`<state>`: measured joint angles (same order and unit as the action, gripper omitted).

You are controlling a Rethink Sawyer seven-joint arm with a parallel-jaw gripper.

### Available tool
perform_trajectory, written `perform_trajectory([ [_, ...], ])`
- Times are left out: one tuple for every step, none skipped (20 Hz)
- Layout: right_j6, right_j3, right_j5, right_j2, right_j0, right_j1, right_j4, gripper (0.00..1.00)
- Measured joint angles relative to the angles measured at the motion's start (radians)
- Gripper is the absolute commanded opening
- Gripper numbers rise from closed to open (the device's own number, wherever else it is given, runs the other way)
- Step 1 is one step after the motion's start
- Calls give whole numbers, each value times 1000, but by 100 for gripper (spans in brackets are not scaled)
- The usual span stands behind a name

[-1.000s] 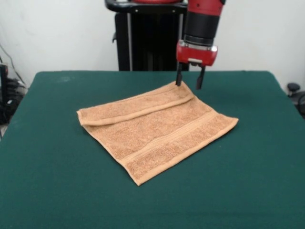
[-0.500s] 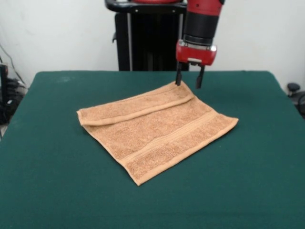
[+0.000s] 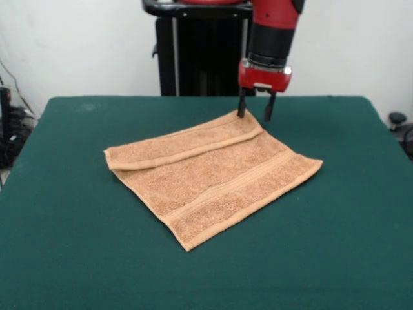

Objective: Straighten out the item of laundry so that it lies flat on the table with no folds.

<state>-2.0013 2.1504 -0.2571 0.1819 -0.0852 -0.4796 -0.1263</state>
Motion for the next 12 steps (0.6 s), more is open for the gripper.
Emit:
perform_trajectory([
  [0,0,0,0,-1,8,0,100],
  [0,0,0,0,-2,13,0,100],
  [0,0,0,0,-2,19,0,100],
  [0,0,0,0,-2,22,0,100],
  [0,0,0,0,-2,26,0,100],
  [0,0,0,0,-2,31,0,100],
  [0,0,0,0,-2,35,0,100],
  [0,0,0,0,-2,37,0,100],
  [0,0,-1,0,-2,38,0,100],
  [0,0,-3,0,-2,38,0,100],
  [0,0,-5,0,-2,38,0,100],
  [0,0,-7,0,-2,38,0,100],
])
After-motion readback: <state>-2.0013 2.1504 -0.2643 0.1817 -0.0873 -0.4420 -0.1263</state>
